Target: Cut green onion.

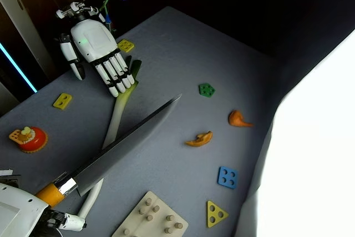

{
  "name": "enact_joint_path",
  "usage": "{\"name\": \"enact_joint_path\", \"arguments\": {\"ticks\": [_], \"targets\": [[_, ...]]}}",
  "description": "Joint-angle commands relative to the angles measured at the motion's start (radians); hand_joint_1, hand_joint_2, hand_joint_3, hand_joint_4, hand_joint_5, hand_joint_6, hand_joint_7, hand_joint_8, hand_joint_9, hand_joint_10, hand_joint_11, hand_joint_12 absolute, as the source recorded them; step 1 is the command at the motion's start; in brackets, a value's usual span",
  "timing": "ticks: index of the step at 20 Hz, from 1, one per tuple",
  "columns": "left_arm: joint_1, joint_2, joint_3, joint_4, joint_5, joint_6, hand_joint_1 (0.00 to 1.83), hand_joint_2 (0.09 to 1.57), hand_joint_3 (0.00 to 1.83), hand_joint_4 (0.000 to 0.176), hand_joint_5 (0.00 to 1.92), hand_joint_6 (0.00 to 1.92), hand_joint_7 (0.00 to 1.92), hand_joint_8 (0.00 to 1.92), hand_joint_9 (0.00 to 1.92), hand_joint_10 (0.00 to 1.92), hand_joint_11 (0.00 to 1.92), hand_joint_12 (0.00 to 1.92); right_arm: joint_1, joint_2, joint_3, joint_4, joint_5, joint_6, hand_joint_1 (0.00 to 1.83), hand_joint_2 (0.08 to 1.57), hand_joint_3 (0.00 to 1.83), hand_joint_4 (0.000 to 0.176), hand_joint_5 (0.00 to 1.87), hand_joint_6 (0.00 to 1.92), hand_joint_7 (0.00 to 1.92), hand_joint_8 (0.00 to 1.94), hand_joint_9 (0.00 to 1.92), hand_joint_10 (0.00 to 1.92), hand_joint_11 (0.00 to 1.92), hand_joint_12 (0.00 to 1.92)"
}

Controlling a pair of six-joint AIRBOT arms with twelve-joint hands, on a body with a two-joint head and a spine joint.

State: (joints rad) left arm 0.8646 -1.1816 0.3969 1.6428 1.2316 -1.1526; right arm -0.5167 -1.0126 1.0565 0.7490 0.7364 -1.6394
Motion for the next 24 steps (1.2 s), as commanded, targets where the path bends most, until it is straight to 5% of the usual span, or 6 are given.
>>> {"name": "enact_joint_path", "arguments": {"ticks": [1, 7, 10, 24], "targets": [[-0.003, -0.005, 0.007, 0.036, -0.005, 0.001, 0.41, 1.41, 0.00, 0.000, 0.02, 0.00, 0.01, 0.00, 0.01, 0.01, 0.00, 0.00, 0.003, 0.008, -0.002, -0.031, 0.135, -0.001, 1.52, 0.97, 0.49, 0.176, 1.29, 1.92, 1.56, 1.94, 1.62, 1.92, 1.68, 1.92], [-0.003, -0.003, 0.006, 0.036, -0.005, 0.001, 0.46, 1.38, 0.00, 0.000, 0.06, 0.01, 0.03, 0.01, 0.02, 0.00, 0.00, 0.00, -0.018, 0.015, -0.011, -0.031, 0.130, -0.030, 1.61, 0.89, 0.55, 0.176, 1.44, 1.92, 1.62, 1.94, 1.67, 1.92, 1.74, 1.92], [-0.004, -0.003, 0.005, 0.036, -0.005, 0.001, 0.42, 1.39, 0.00, 0.000, 0.11, 0.02, 0.07, 0.01, 0.03, 0.01, 0.00, 0.00, -0.027, 0.020, -0.012, -0.031, 0.130, -0.030, 1.55, 0.94, 0.55, 0.176, 1.32, 1.92, 1.60, 1.94, 1.67, 1.92, 1.73, 1.92], [-0.005, 0.001, 0.003, 0.037, -0.005, 0.002, 0.42, 1.38, 0.00, 0.000, 0.11, 0.00, 0.06, 0.00, 0.05, 0.00, 0.00, 0.11, -0.039, 0.136, -0.073, 0.001, 0.118, -0.030, 1.54, 0.98, 0.46, 0.176, 1.34, 1.92, 1.59, 1.94, 1.65, 1.92, 1.71, 1.92]]}}
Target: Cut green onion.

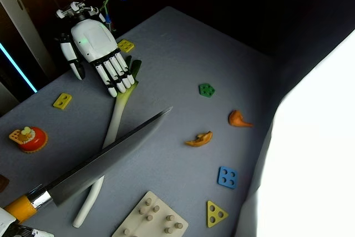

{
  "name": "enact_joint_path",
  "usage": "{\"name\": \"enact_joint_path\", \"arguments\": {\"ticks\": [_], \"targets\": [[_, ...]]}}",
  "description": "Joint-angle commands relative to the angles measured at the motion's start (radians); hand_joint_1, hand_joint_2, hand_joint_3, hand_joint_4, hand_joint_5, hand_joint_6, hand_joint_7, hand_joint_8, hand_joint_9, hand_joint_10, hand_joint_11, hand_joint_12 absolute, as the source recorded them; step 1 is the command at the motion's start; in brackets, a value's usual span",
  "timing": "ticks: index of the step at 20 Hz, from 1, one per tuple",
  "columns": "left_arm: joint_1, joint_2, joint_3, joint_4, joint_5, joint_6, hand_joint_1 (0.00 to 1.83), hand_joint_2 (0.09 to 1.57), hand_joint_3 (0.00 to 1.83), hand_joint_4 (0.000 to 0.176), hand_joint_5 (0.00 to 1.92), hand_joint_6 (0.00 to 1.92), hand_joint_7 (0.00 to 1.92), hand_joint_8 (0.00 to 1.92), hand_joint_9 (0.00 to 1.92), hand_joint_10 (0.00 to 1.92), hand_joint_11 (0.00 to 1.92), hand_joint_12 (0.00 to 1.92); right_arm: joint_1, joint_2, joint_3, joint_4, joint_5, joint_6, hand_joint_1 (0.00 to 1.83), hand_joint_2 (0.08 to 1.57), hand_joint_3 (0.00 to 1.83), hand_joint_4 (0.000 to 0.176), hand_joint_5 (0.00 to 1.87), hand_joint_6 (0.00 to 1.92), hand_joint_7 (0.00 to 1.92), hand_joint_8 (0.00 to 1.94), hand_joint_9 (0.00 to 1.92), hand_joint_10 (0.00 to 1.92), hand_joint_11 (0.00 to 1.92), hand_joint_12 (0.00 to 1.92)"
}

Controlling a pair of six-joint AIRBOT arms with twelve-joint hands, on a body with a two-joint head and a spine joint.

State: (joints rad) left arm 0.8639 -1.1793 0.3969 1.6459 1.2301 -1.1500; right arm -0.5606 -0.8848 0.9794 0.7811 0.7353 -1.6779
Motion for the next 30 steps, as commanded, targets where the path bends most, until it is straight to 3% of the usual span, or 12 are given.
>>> {"name": "enact_joint_path", "arguments": {"ticks": [1, 11, 17, 23, 25, 30], "targets": [[-0.005, -0.001, 0.003, 0.034, -0.003, -0.001, 0.42, 1.38, 0.00, 0.000, 0.11, 0.00, 0.06, 0.00, 0.05, 0.00, 0.00, 0.11, 0.002, 0.017, -0.002, -0.030, 0.119, 0.008, 1.54, 0.98, 0.46, 0.176, 1.34, 1.92, 1.59, 1.94, 1.65, 1.92, 1.71, 1.92], [-0.005, -0.001, 0.003, 0.037, -0.003, 0.000, 0.43, 1.38, 0.00, 0.000, 0.12, 0.01, 0.08, 0.01, 0.04, 0.01, 0.00, 0.00, -0.023, 0.083, -0.042, -0.029, 0.164, -0.007, 1.57, 0.94, 0.50, 0.176, 1.40, 1.92, 1.58, 1.94, 1.64, 1.92, 1.71, 1.92], [-0.004, -0.001, 0.004, 0.037, -0.003, 0.001, 0.40, 1.39, 0.00, 0.000, 0.11, 0.00, 0.07, 0.00, 0.02, 0.00, 0.00, 0.00, 0.050, 0.130, -0.030, -0.029, 0.172, 0.044, 1.57, 0.95, 0.52, 0.176, 1.34, 1.92, 1.58, 1.94, 1.64, 1.92, 1.70, 1.92], [-0.004, -0.004, 0.005, 0.038, -0.003, 0.002, 0.35, 1.40, 0.01, 0.000, 0.11, 0.00, 0.06, 0.00, 0.02, 0.00, 0.00, 0.00, 0.109, 0.059, 0.111, -0.047, 0.127, 0.098, 1.58, 0.92, 0.52, 0.176, 1.37, 1.92, 1.59, 1.94, 1.65, 1.92, 1.71, 1.92], [-0.004, -0.004, 0.005, 0.039, -0.003, 0.002, 0.34, 1.40, 0.01, 0.000, 0.10, 0.00, 0.06, 0.00, 0.02, 0.00, 0.00, 0.00, 0.104, 0.018, 0.181, -0.116, 0.125, 0.175, 1.55, 0.95, 0.53, 0.176, 1.29, 1.92, 1.59, 1.94, 1.66, 1.92, 1.72, 1.92], [-0.004, -0.004, 0.006, 0.042, -0.003, 0.002, 0.34, 1.41, 0.01, 0.000, 0.10, 0.00, 0.06, 0.00, 0.03, 0.00, 0.00, 0.00, 0.069, -0.059, 0.320, -0.275, 0.125, 0.406, 1.57, 0.94, 0.51, 0.176, 1.34, 1.92, 1.58, 1.94, 1.64, 1.92, 1.70, 1.92]]}}
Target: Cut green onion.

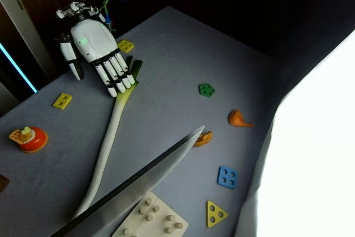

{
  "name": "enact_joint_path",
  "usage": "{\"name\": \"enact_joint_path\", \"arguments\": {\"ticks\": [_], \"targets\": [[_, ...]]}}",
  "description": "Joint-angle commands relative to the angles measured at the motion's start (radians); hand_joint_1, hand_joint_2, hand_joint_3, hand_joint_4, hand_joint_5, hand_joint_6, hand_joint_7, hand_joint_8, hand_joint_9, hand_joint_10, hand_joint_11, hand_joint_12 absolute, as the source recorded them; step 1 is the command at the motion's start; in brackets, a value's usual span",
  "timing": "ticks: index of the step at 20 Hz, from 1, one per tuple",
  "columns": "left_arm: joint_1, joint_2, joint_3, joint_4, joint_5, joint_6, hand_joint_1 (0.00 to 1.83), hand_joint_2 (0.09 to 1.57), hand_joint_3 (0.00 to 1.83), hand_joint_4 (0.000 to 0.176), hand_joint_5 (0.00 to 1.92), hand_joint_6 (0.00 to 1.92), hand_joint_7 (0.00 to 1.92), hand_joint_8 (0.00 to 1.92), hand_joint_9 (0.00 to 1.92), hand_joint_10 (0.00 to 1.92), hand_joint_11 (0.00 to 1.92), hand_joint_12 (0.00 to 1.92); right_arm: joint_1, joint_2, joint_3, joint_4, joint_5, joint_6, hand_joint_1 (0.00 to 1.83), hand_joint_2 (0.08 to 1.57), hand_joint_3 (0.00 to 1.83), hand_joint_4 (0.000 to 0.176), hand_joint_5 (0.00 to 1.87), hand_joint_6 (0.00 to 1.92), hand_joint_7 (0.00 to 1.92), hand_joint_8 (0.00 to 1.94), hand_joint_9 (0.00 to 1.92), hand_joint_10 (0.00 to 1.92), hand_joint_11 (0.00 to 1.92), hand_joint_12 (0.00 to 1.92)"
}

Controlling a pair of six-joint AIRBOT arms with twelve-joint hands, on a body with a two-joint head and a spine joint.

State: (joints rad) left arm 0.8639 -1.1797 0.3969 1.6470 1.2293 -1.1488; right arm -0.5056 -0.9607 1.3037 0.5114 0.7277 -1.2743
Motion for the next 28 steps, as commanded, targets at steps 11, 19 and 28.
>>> {"name": "enact_joint_path", "arguments": {"ticks": [11, 19, 28], "targets": [[-0.017, -0.002, 0.006, 0.043, -0.012, 0.003, 0.40, 1.38, 0.00, 0.000, 0.09, 0.00, 0.05, 0.00, 0.01, 0.00, 0.00, 0.00, -0.053, -0.173, 0.288, -0.185, 0.226, 0.336, 1.53, 1.00, 0.45, 0.176, 1.21, 1.92, 1.57, 1.94, 1.65, 1.92, 1.71, 1.92], [-0.029, 0.007, 0.008, 0.053, -0.021, 0.012, 0.41, 1.38, 0.00, 0.000, 0.07, 0.00, 0.03, 0.00, 0.02, 0.00, 0.00, 0.00, -0.053, -0.283, 0.434, -0.221, 0.235, 0.381, 1.54, 1.03, 0.42, 0.076, 1.18, 1.92, 1.57, 1.94, 1.64, 1.92, 1.71, 1.92], [-0.065, 0.053, 0.034, 0.078, -0.091, 0.067, 0.36, 1.39, 0.00, 0.000, 0.06, 0.00, 0.03, 0.00, 0.01, 0.00, 0.00, 0.00, -0.058, -0.313, 0.458, -0.252, 0.236, 0.382, 1.56, 1.00, 0.44, 0.000, 1.03, 1.72, 1.55, 1.94, 1.64, 1.92, 1.72, 1.92]]}}
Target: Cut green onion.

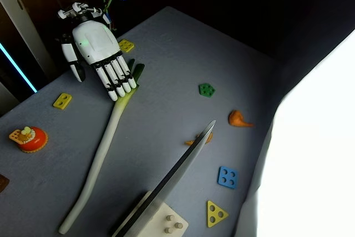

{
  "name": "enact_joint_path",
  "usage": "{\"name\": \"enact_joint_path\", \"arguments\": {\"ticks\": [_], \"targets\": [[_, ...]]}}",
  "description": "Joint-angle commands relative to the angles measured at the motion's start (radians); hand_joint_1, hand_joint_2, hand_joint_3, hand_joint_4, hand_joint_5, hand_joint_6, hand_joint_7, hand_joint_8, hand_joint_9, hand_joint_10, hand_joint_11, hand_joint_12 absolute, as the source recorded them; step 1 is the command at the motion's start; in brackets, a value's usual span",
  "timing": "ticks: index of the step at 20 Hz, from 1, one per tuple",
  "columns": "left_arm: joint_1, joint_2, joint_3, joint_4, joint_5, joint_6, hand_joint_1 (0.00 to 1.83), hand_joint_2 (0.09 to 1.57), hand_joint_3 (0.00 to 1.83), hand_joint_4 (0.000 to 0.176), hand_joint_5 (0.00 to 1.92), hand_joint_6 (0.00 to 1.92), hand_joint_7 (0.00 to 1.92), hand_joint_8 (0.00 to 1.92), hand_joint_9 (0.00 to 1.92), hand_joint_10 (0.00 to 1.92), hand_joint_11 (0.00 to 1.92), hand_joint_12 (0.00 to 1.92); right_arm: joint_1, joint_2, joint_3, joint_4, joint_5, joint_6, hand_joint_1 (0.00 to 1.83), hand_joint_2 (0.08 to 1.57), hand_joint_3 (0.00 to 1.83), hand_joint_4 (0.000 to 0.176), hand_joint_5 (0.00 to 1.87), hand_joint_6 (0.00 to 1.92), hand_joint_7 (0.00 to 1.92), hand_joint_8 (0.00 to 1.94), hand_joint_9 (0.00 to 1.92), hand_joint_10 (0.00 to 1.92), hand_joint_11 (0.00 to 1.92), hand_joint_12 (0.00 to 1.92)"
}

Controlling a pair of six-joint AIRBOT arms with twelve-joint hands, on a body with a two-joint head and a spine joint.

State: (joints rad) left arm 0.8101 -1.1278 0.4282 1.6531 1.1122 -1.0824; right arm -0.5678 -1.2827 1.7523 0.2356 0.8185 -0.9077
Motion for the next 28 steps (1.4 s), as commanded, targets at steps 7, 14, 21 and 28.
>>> {"name": "enact_joint_path", "arguments": {"ticks": [7, 14, 21, 28], "targets": [[-0.039, 0.038, 0.004, 0.072, -0.005, 0.028, 0.38, 1.39, 0.00, 0.000, 0.07, 0.01, 0.05, 0.00, 0.03, 0.00, 0.00, 0.00, -0.010, 0.007, 0.009, -0.005, 0.145, 0.040, 1.56, 0.99, 0.49, 0.176, 1.26, 1.92, 1.58, 1.94, 1.65, 1.92, 1.73, 1.92], [-0.072, 0.061, 0.017, 0.101, -0.047, 0.040, 0.40, 1.38, 0.00, 0.000, 0.06, 0.00, 0.03, 0.00, 0.01, 0.00, 0.00, 0.00, -0.029, -0.020, 0.047, -0.010, 0.139, 0.040, 1.51, 0.97, 0.52, 0.139, 1.12, 1.92, 1.57, 1.94, 1.65, 1.92, 1.72, 1.92], [-0.109, 0.083, 0.032, 0.136, -0.091, 0.040, 0.40, 1.37, 0.00, 0.000, 0.06, 0.00, 0.04, 0.00, 0.01, 0.00, 0.00, 0.00, -0.042, -0.048, 0.081, -0.010, 0.134, 0.040, 1.56, 0.97, 0.49, 0.174, 1.16, 1.92, 1.60, 1.94, 1.66, 1.92, 1.73, 1.92], [-0.152, 0.097, 0.046, 0.161, -0.124, 0.055, 0.44, 1.36, 0.00, 0.000, 0.06, 0.00, 0.04, 0.00, 0.03, 0.00, 0.00, 0.00, -0.078, -0.054, 0.098, -0.010, 0.148, 0.040, 1.54, 0.95, 0.49, 0.176, 1.38, 1.92, 1.60, 1.94, 1.66, 1.92, 1.73, 1.92]]}}
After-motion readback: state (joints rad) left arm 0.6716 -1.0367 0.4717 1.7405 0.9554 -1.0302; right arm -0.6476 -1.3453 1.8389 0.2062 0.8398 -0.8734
